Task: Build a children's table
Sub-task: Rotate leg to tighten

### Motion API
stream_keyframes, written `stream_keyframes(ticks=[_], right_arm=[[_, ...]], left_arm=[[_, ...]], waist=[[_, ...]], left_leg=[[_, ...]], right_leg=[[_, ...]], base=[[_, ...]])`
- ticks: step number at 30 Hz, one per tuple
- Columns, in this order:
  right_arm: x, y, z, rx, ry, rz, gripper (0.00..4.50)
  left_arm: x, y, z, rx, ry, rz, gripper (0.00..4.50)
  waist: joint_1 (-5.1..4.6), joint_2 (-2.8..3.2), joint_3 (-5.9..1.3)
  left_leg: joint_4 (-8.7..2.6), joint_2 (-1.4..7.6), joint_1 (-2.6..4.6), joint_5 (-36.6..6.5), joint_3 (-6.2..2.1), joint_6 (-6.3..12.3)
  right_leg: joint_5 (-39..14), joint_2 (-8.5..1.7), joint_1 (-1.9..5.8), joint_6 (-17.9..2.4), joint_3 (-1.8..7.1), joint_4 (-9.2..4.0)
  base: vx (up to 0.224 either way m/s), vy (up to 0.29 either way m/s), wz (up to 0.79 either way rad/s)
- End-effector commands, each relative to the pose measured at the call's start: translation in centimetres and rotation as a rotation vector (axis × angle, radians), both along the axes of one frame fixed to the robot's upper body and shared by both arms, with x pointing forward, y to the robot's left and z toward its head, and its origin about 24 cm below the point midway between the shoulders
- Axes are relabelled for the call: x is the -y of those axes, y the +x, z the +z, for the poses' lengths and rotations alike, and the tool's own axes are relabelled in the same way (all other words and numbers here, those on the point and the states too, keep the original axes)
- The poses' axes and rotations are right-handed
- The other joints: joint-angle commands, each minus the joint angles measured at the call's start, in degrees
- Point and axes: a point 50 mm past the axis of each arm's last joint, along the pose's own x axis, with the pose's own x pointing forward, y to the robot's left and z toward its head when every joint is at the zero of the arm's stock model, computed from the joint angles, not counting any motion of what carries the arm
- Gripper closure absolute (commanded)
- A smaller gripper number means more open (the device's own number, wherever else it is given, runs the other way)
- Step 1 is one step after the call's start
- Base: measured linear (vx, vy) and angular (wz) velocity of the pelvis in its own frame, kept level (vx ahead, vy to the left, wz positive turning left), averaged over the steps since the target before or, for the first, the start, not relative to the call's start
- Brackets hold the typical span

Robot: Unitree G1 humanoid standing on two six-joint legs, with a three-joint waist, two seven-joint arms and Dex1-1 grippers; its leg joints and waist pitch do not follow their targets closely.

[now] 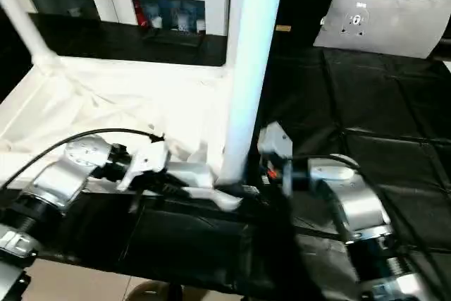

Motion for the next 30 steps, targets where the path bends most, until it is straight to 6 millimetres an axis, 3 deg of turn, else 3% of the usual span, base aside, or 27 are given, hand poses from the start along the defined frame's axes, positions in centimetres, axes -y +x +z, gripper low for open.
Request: stream_keyframes(ticks=[1,5,11,14,25,28,30], right_arm=[[0.2,0.0,0.2,-0.007,-0.003,0.046,1.29],[0.3,-0.1,0.1,-0.018,-0.014,0.072,1.61],[0.4,0.0,-0.1,-0.032,-0.021,0.093,2.07],[0.4,0.0,-0.4,-0.038,-0.027,0.097,2.37],[-0.3,-1.0,-0.6,-0.11,0.042,0.059,2.57],[-2.0,-1.6,-1.5,-0.145,0.065,-0.09,2.57],[-3.1,-1.5,-1.9,-0.133,0.064,-0.171,2.57]], left_arm=[[0.6,-0.5,0.2,0.007,0.012,-0.086,4.5],[0.3,-0.5,0.2,0.015,0.02,-0.083,4.5],[0.1,-0.5,0.2,0.017,0.019,-0.076,4.5],[0.1,-0.5,0.1,0.023,0.02,-0.071,4.5],[1.1,0.0,0.0,-0.013,-0.071,0.041,4.5],[2.2,0.2,0.1,-0.02,-0.128,0.108,4.5],[2.8,0.4,0.1,-0.012,-0.137,0.153,4.5]], waist=[[-0.12,-0.33,-4.02],[0.17,-0.49,-4.19],[0.36,-0.38,-4.38],[0.37,-0.61,-4.37],[0.89,-0.52,-4.39],[1.07,-0.49,-4.18],[0.73,-0.57,-3.89]], left_leg=[[-4.25,6.31,1.79,-6.6,-2.46,3.98],[-4.03,6.2,1.65,-5.4,-2.42,4.83],[-3.9,6.22,1.73,-5.7,-2.41,4.44],[-3.8,6.16,1.65,-5.4,-2.36,4.53],[-3.78,6.23,1.76,-5.7,-2.43,4.17],[-4.03,6.31,1.77,-6.1,-2.52,3.79],[-4.32,5.98,1.82,-9.8,-2.72,1.76]], right_leg=[[-0.6,-5.75,1.98,-16.7,2.98,-2.98],[0.7,-5.81,2.11,-17.2,2.91,-2.81],[0.3,-5.8,2.11,-17.5,2.85,-2.74],[0.6,-5.78,2.11,-17.6,2.87,-2.66],[-0.7,-5.8,2.07,-17.2,2.94,-2.69],[-2.2,-5.66,1.95,-16.3,3.07,-2.9],[-8.6,-6.06,1.82,-15.1,3.24,-3.73]], base=[[0.0,0.0,0.0],[0.0,0.0,0.0],[0.0,0.0,0.0],[0.0,0.0,0.0],[0.0,0.0,0.0],[0.0,0.0,0.0],[0.0,0.0,0.0]])
